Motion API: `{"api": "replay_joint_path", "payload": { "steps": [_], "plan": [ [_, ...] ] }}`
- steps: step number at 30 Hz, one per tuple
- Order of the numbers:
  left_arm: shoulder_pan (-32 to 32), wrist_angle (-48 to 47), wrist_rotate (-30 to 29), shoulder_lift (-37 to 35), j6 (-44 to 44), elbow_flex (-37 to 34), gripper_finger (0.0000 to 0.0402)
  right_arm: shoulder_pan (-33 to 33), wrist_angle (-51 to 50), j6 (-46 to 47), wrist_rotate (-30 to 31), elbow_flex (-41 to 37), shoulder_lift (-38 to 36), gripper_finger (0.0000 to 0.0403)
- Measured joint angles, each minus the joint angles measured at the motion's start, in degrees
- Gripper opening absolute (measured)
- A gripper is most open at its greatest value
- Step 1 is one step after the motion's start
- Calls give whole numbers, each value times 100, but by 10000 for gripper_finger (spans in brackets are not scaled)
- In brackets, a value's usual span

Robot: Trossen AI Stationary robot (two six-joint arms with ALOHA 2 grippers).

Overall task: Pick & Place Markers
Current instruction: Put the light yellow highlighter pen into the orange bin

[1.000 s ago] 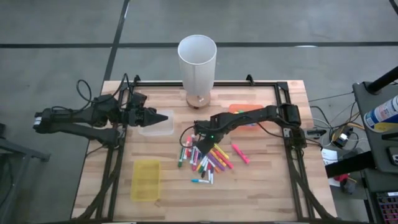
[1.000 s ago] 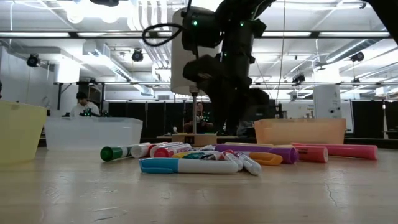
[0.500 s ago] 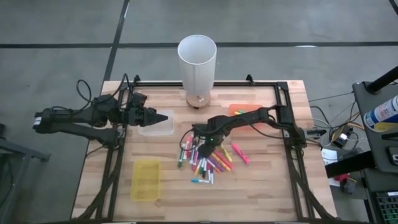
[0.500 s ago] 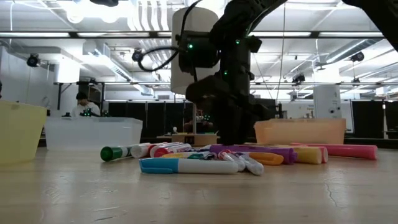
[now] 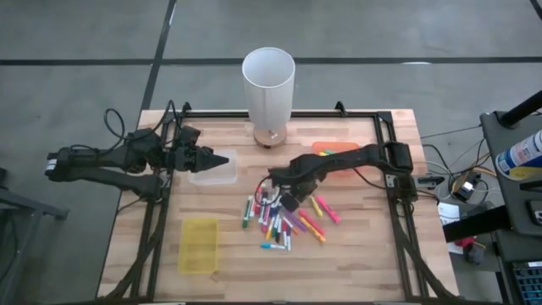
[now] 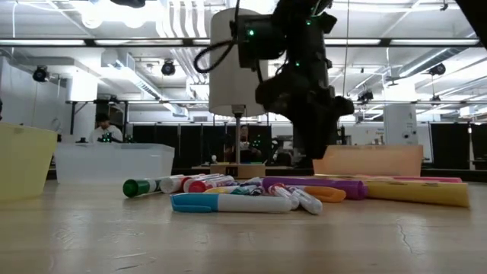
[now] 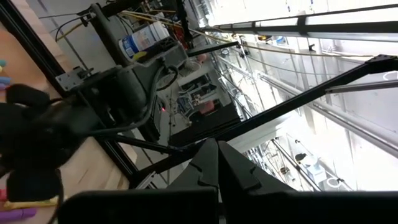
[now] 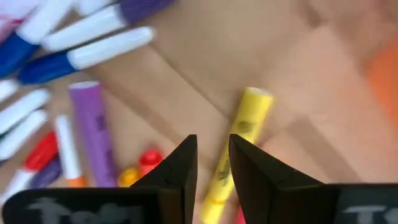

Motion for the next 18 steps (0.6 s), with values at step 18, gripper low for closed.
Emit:
{"api": "replay_joint_path", "payload": {
  "steps": [18],
  "plan": [
    [0,4,2,0,1,0,0,176,356,860,267,-744,-210,156]
  ]
}}
